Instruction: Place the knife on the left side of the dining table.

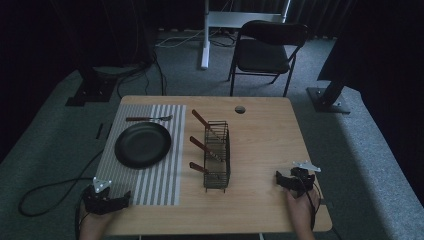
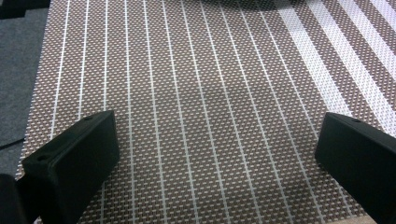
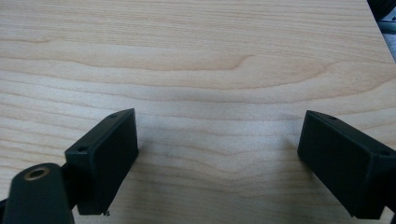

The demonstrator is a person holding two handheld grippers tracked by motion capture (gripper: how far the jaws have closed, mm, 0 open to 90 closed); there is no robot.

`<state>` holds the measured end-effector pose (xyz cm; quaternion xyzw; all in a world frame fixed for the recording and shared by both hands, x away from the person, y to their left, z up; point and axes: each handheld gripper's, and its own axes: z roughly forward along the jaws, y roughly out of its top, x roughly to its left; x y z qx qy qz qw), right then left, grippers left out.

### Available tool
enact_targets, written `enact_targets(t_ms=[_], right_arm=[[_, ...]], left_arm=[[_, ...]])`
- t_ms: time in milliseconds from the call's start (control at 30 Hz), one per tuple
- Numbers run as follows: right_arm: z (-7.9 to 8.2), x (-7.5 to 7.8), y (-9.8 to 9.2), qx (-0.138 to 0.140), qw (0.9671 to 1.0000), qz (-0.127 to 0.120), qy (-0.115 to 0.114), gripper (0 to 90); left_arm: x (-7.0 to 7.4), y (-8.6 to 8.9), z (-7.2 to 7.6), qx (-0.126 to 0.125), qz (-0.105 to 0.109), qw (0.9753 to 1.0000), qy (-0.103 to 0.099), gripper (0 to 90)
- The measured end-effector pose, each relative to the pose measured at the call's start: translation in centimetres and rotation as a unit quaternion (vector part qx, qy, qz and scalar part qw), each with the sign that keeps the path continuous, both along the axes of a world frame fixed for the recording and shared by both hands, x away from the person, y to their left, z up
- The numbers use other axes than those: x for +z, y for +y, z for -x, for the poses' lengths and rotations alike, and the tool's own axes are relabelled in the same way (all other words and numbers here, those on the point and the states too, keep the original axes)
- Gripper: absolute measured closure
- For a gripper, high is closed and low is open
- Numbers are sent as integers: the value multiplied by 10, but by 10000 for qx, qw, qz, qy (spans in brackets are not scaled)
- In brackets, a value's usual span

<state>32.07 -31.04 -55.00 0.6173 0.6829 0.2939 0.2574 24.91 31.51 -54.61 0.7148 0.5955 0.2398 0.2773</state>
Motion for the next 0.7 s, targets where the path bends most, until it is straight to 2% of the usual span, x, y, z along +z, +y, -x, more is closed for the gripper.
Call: enact_targets(t_ms=[233, 533, 600, 667, 700], right_arm=[[0, 0, 0, 1, 10000, 3, -1, 112], [0, 0, 0, 1, 10000, 2, 0, 112], [0, 0, 0, 0, 10000, 0, 1, 112], [0, 0, 0, 0, 10000, 0, 1, 112], [0, 0, 0, 2, 10000, 2, 0, 112]], left_arm=[[1, 0, 0, -25, -13, 10000, 18, 9], [2, 3, -1, -183, -8, 9998, 87, 11], [3, 3, -1, -221, 88, 9997, 94, 17], [4, 2, -2, -247, 91, 9996, 115, 18], [5, -2, -2, -351, 156, 9992, 124, 18]])
